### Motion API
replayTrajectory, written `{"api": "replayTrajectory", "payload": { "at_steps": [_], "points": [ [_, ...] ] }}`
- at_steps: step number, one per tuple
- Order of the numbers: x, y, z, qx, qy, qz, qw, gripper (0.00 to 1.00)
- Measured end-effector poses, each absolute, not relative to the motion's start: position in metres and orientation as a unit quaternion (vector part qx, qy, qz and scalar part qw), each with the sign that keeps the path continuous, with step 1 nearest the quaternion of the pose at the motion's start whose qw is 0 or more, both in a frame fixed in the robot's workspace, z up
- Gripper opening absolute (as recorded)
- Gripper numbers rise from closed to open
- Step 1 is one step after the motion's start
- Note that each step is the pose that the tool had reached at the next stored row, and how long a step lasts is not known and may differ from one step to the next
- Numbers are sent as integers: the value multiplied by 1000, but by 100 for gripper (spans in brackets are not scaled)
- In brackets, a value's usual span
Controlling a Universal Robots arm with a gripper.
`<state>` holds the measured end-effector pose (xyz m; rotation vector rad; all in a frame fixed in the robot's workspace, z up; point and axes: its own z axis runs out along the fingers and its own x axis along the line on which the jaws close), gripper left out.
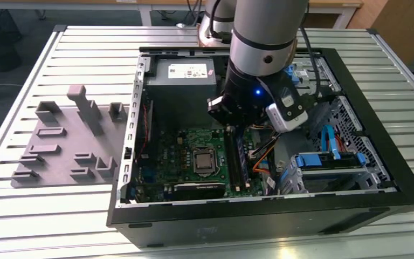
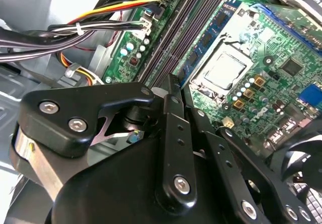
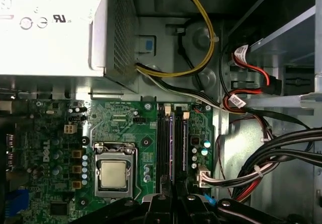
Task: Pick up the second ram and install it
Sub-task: 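Insert the second ram into the second slot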
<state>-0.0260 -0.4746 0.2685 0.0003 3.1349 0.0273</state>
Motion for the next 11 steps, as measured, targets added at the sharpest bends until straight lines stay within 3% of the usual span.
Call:
{"api": "replayTrajectory", "payload": {
  "at_steps": [11],
  "points": [
    [-26,-477,254,3,1000,9,3,14]
  ]
}}
